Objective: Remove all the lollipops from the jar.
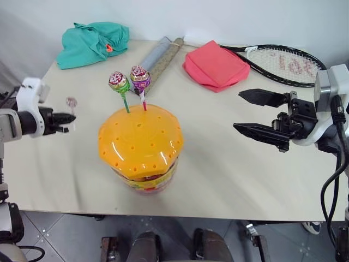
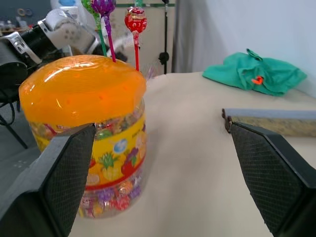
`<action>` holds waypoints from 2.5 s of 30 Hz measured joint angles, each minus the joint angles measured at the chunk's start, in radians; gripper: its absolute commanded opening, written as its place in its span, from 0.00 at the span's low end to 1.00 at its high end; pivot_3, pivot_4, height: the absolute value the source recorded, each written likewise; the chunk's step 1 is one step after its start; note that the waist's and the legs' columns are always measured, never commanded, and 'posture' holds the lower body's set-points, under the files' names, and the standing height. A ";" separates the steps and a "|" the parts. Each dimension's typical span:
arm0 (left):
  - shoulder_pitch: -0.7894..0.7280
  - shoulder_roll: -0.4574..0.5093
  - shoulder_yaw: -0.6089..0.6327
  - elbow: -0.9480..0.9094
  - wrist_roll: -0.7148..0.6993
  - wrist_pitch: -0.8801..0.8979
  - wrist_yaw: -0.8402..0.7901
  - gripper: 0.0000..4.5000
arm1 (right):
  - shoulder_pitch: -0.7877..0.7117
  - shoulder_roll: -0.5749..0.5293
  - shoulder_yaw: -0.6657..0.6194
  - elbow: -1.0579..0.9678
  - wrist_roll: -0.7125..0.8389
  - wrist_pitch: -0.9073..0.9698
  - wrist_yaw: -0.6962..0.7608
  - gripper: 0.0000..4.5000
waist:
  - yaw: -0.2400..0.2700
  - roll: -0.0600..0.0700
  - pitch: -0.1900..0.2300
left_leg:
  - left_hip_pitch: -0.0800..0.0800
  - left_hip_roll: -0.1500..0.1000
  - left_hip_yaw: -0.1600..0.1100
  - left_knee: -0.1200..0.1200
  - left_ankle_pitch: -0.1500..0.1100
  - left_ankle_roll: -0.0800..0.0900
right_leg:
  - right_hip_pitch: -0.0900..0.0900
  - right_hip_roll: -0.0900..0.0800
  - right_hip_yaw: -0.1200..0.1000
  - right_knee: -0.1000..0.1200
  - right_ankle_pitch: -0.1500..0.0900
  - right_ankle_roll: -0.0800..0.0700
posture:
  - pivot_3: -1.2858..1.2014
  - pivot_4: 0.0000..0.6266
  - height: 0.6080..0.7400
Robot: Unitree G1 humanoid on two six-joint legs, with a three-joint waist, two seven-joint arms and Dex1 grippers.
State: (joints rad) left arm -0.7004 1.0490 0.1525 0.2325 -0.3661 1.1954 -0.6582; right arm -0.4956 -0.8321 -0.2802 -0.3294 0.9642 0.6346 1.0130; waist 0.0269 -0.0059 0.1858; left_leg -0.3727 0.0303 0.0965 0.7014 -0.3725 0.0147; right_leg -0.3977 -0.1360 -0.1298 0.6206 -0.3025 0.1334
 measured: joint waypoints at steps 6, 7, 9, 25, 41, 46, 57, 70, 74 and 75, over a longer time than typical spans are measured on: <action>0.037 0.022 -0.100 -0.017 0.023 0.163 0.028 0.14 | -0.011 0.010 0.012 0.027 -0.022 -0.003 0.008 1.00 | -0.004 0.000 0.000 | 0.000 0.000 0.001 0.000 0.000 0.000 | 0.000 0.000 0.000 0.000 0.000 0.000 | 0.52 0.24 1.00; 0.021 0.023 -0.108 -0.001 0.023 0.187 0.031 0.21 | -0.016 0.010 0.017 0.031 -0.024 -0.004 0.012 1.00 | -0.004 0.000 0.000 | 0.000 0.000 0.001 0.000 0.000 0.000 | 0.000 0.000 0.000 0.000 0.000 0.000 | 0.52 0.24 1.00; -0.012 0.025 -0.117 0.016 0.025 0.205 0.033 0.35 | -0.035 0.010 0.026 0.046 -0.035 -0.005 0.021 1.00 | -0.003 0.000 0.000 | 0.000 0.000 0.002 0.000 0.000 0.000 | 0.000 0.000 0.000 0.000 0.000 0.000 | 0.52 0.24 1.00; 0.021 0.138 0.234 -0.243 -0.215 -0.098 -0.331 0.99 | -0.036 -0.003 0.006 0.064 -0.076 -0.023 0.043 1.00 | -0.001 -0.001 0.000 | 0.000 0.001 0.004 0.000 0.000 -0.001 | -0.002 0.000 0.002 0.000 -0.001 -0.001 | 0.52 0.24 1.00; 0.042 -0.105 0.210 -0.277 -0.454 -0.460 -0.714 0.99 | 0.005 -0.022 -0.042 0.035 -0.075 -0.023 0.026 1.00 | -0.004 -0.001 0.000 | 0.000 0.001 0.004 0.000 0.000 -0.001 | -0.003 0.000 0.002 0.001 -0.001 -0.001 | 0.52 0.24 1.00; -0.005 -0.122 0.136 -0.276 -0.454 -0.479 -0.726 0.99 | 0.024 -0.023 -0.049 0.010 -0.074 -0.021 0.015 1.00 | -0.004 -0.001 0.000 | 0.000 0.000 0.004 0.000 0.000 -0.001 | -0.002 0.000 0.002 0.001 -0.001 -0.001 | 0.52 0.24 1.00; -0.084 -0.180 0.097 -0.250 -0.461 -0.514 -0.734 0.31 | 0.082 -0.041 -0.102 -0.032 -0.053 -0.016 -0.019 1.00 | -0.004 -0.001 0.000 | 0.000 0.000 0.004 0.000 0.000 0.000 | -0.002 0.000 0.002 0.001 -0.001 -0.001 | 0.52 0.24 1.00; -0.238 -0.194 0.121 -0.215 -0.503 -0.493 -0.645 0.00 | 0.088 -0.042 -0.116 -0.037 -0.051 -0.017 -0.033 1.00 | -0.005 -0.001 0.000 | 0.000 0.000 0.003 0.001 0.000 0.000 | -0.002 0.000 0.002 0.001 -0.001 -0.001 | 0.52 0.24 1.00; -0.280 -0.170 0.150 -0.184 -0.491 -0.481 -0.542 0.00 | 0.085 -0.053 -0.116 -0.035 -0.045 -0.017 -0.029 1.00 | -0.005 -0.001 0.000 | 0.000 0.000 0.003 0.001 0.000 0.000 | -0.002 0.000 0.002 0.001 -0.001 -0.001 | 0.52 0.24 1.00; -0.285 -0.159 0.157 -0.177 -0.478 -0.480 -0.508 0.00 | 0.083 -0.058 -0.117 -0.035 -0.040 -0.016 -0.025 1.00 | -0.005 -0.001 0.000 | 0.000 0.000 0.003 0.001 0.000 0.000 | -0.002 0.000 0.002 0.001 -0.001 -0.001 | 0.52 0.24 1.00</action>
State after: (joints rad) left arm -0.9854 0.8898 0.3096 0.0557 -0.8438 0.7151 -1.1658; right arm -0.4123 -0.8899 -0.3975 -0.3641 0.9247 0.6187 0.9879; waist 0.0217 -0.0068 0.1857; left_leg -0.3727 0.0308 0.0991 0.7025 -0.3729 0.0143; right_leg -0.3999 -0.1359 -0.1279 0.6218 -0.3031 0.1324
